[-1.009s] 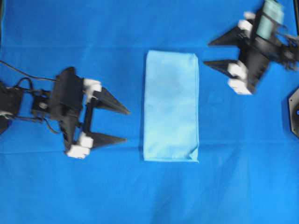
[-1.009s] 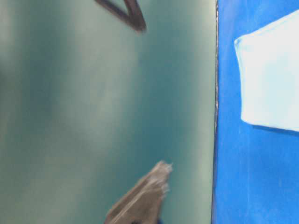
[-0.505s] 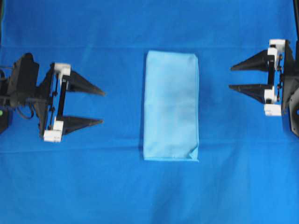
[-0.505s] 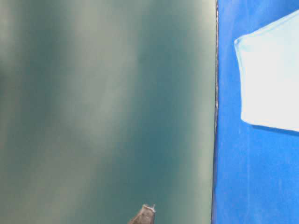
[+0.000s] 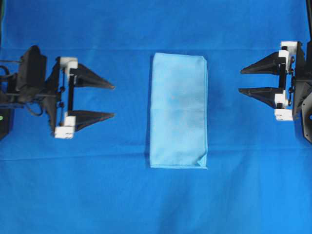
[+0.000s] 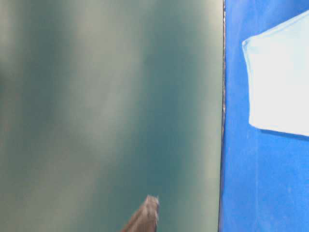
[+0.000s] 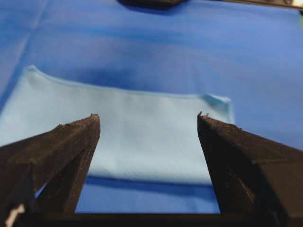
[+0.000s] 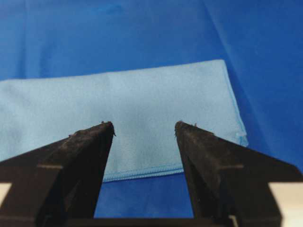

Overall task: Fold the light blue towel.
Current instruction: 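Retract both grippers outward away from the towel, then move both grippers to the strip's top corners and pinch them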

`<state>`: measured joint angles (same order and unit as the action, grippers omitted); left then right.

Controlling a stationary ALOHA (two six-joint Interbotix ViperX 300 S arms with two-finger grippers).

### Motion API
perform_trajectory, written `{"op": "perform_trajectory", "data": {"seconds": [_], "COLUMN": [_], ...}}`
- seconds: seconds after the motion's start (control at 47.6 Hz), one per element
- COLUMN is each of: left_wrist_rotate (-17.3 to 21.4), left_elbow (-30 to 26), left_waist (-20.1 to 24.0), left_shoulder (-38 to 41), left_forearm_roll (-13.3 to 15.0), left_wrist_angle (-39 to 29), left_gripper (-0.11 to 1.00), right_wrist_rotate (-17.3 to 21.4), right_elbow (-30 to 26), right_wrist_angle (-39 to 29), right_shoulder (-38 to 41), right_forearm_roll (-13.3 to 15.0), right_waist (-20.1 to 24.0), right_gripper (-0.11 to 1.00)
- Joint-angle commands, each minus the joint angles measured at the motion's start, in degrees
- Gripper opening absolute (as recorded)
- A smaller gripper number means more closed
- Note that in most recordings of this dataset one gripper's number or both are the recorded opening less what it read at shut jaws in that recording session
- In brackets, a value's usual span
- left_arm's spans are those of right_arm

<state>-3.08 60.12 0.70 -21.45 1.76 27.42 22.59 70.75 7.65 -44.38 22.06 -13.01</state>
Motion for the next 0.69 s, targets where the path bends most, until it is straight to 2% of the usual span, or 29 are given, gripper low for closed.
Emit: {"op": "perform_trajectory", "data": {"seconds": [0.0, 0.147, 0.357, 0.673], "left_wrist_rotate": [0.5, 4.0, 6.5, 6.5], "left_elbow": [-3.5, -8.8, -15.7, -22.9], "left_waist": [1.7, 5.2, 12.0, 18.3], "left_shoulder": [2.1, 7.3, 17.1, 32.3], "left_forearm_roll": [-0.2, -0.2, -0.2, -0.2], "left_wrist_angle": [0.3, -2.1, -5.4, -5.4], "left_gripper": [0.79, 0.79, 0.79, 0.79], "right_wrist_rotate": [0.0, -0.7, -1.2, -1.3], "right_elbow": [-2.2, -3.9, -7.7, -19.0], "right_wrist_angle": [-0.3, -0.4, -0.3, -0.3], "right_shoulder": [1.1, 5.5, 18.4, 39.5], "right_forearm_roll": [-0.2, 0.1, 1.0, 3.2], "right_waist": [-1.8, -6.7, -13.4, -14.9], "right_gripper": [0.60, 0.60, 0.60, 0.60]}}
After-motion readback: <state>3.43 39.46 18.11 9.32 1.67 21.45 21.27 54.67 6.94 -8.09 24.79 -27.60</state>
